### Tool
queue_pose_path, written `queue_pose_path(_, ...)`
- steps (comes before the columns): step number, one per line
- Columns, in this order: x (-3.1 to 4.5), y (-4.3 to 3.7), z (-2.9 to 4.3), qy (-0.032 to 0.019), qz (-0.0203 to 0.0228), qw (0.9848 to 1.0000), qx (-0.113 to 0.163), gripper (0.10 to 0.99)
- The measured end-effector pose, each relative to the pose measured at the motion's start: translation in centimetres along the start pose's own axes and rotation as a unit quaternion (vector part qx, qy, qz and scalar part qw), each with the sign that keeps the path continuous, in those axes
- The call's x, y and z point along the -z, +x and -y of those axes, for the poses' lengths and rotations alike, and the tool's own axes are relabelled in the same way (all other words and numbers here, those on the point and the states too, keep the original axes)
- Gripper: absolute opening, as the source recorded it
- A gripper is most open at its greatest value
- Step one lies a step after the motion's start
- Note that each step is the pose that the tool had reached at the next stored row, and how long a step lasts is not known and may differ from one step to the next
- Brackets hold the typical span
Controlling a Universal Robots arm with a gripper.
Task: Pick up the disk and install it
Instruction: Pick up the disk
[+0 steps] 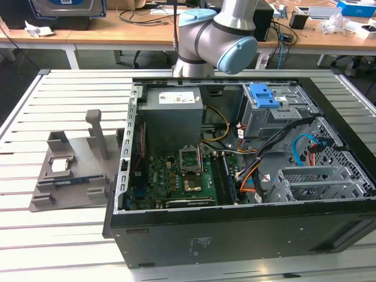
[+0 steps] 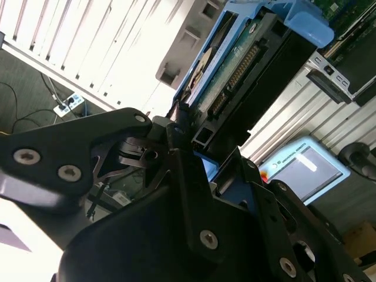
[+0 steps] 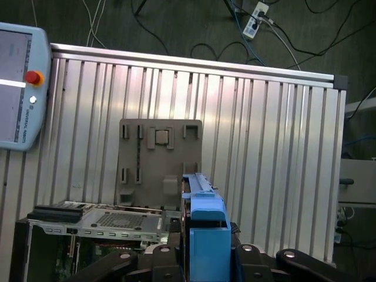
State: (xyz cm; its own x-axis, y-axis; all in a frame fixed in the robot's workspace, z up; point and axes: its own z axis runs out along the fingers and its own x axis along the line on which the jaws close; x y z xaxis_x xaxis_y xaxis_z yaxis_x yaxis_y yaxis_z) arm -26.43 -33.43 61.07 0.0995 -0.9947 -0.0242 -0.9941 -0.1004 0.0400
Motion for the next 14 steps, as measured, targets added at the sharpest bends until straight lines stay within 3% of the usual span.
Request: queue_pose_path(14, -3.16, 0.27, 2.04, 0.0000, 0.0000, 1.0000, 0.000, 0.369)
